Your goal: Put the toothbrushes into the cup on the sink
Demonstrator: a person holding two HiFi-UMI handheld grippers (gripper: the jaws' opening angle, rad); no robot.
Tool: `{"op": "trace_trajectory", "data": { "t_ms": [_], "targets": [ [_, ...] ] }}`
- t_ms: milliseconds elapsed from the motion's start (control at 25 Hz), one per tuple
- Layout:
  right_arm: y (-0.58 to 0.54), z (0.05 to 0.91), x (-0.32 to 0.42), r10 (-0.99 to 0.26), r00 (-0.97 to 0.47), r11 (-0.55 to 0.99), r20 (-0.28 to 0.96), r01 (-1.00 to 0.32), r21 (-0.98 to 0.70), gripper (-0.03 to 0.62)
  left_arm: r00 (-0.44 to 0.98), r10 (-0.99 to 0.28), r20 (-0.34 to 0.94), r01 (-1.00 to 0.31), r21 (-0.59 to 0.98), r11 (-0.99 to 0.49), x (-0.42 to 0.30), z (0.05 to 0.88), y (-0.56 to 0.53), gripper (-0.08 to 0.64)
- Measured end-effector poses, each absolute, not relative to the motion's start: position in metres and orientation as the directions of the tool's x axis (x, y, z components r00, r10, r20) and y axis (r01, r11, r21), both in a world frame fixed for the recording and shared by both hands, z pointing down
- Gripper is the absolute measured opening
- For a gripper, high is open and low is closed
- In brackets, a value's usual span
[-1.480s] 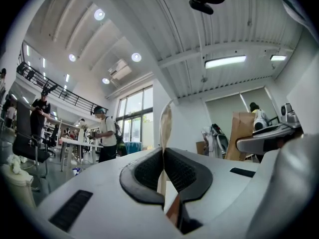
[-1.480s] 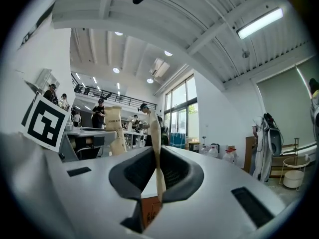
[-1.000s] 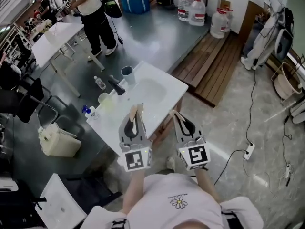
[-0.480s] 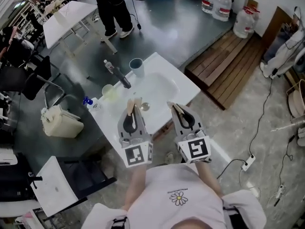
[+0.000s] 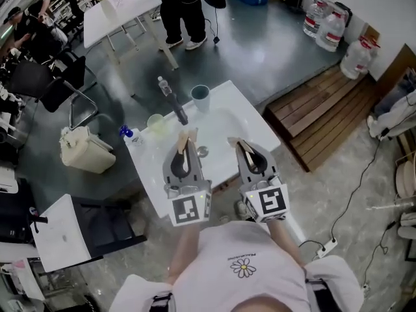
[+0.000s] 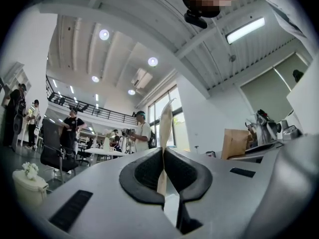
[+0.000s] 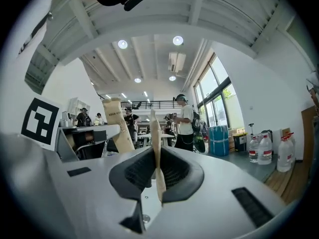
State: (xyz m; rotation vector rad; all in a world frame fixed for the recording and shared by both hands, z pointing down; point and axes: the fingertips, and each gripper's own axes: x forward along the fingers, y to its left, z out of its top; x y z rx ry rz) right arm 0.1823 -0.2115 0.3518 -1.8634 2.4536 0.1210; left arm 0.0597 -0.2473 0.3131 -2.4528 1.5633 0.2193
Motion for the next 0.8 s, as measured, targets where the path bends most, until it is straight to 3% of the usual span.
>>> {"op": "trace_trajectory", "data": {
  "t_ms": [800],
  "targets": [
    [-0.268, 0.322, 0.182, -0.915, -0.37, 0.378, -0.165, -0.926, -0.022, 0.029, 0.317, -0.917, -0.241, -0.948, -0.083, -0.306, 0.034, 0.311, -0.258, 0.021]
  ]
}}
